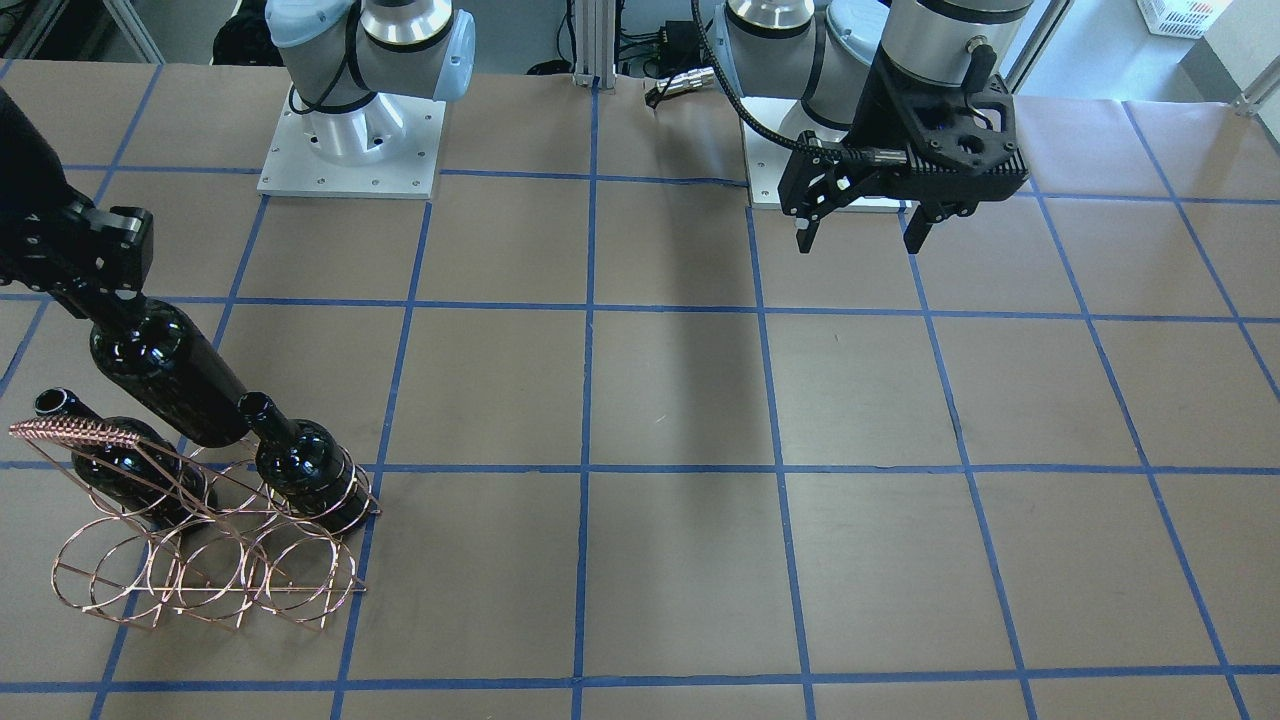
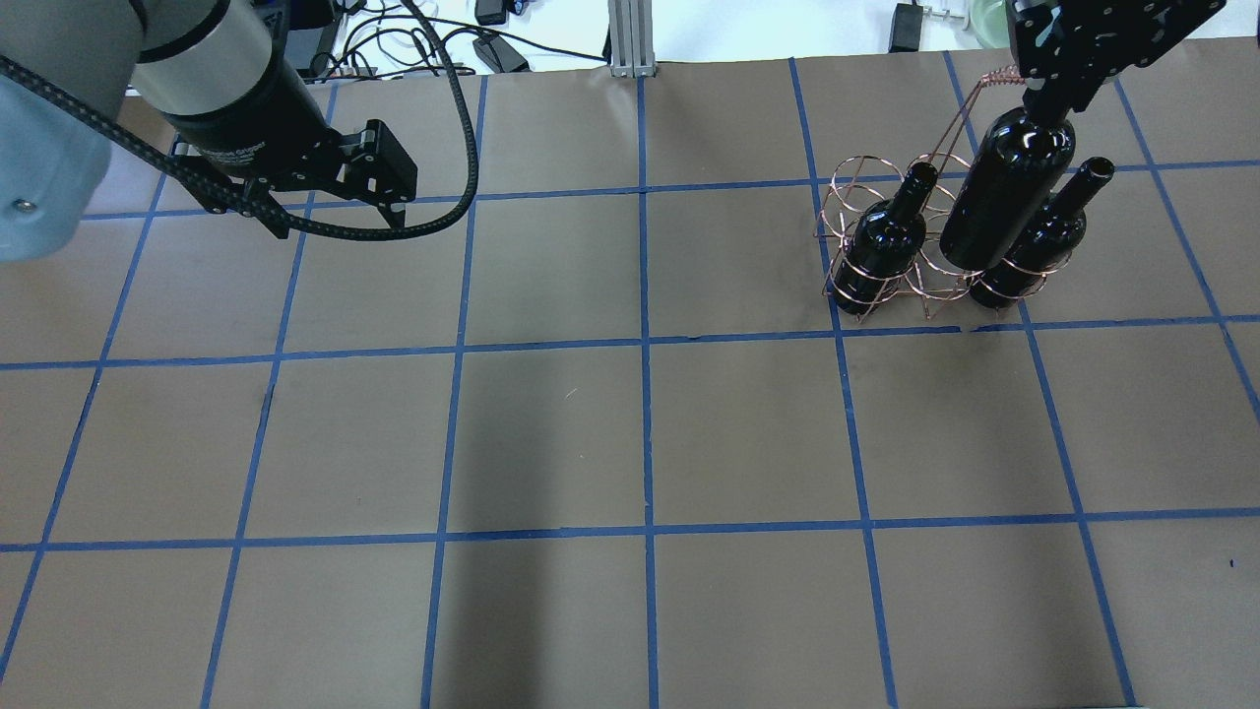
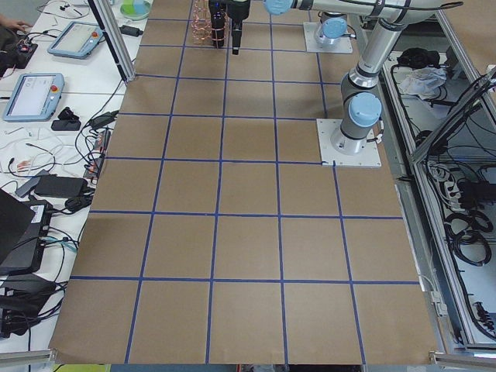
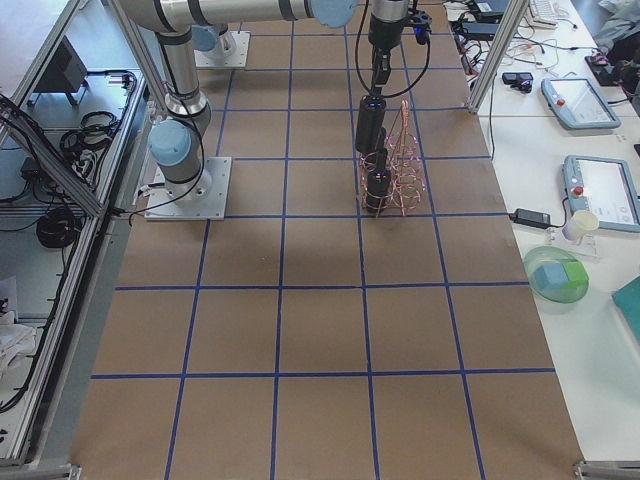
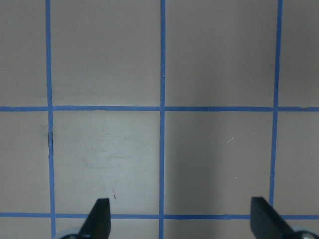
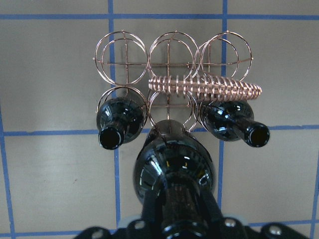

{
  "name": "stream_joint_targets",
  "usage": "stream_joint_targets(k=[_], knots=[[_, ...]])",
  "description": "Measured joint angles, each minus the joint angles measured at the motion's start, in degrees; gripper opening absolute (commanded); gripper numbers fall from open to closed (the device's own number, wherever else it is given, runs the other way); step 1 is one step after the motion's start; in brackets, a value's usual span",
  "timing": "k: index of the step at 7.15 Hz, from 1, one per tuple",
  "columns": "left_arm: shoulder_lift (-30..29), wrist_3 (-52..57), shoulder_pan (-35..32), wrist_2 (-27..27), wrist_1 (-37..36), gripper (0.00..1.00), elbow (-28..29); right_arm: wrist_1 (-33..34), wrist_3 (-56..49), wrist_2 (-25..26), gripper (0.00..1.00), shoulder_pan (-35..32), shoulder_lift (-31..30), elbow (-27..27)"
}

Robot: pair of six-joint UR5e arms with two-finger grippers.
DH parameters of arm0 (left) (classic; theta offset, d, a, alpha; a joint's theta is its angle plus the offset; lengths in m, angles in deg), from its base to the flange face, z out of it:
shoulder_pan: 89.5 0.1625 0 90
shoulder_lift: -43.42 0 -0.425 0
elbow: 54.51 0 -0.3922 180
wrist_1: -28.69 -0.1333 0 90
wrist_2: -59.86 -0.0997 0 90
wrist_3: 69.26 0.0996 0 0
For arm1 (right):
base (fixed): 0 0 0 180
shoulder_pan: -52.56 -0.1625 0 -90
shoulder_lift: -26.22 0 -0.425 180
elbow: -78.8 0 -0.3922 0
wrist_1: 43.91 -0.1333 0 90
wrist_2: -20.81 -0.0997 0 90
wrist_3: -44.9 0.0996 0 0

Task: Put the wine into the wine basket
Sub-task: 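Carry the bottle with the right gripper above the wire rack, then lower the bottle into the empty middle slot of the rack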

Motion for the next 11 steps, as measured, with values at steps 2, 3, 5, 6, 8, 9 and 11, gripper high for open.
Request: stream_joint_targets(k=[2, 3, 5, 6, 8, 9, 11], knots=[[0.1, 0.2, 0.0, 0.4, 0.3, 1.00, -0.1, 3.0, -0.3, -0.5, 0.00, 0.1, 2.5, -0.2], [0.1, 0.1, -0.2, 0.6, 0.9, 1.00, -0.2, 4.5, -0.6, -0.6, 0.00, 0.2, 3.3, -0.6], [0.3, 0.2, -0.3, 0.5, 1.4, 1.00, -0.6, 5.9, -1.8, -0.5, 0.00, 0.6, 4.3, -1.2], [0.3, 0.2, -0.4, 0.3, 1.3, 1.00, -0.8, 6.0, -2.6, -0.5, 0.00, 1.4, 4.3, -2.1], [0.4, 0.2, -0.3, 0.0, 1.2, 1.00, -0.9, 6.9, -3.2, -1.3, 0.00, 2.6, 3.9, -3.8], [0.4, 0.2, -0.1, 0.0, 1.3, 1.00, -1.0, 7.8, -3.1, -2.3, 0.00, 2.6, 3.9, -4.1], [0.3, 0.2, 0.5, 0.3, 0.7, 1.00, -1.0, 9.3, -3.2, -3.0, 0.00, 2.6, 4.2, -4.5]])
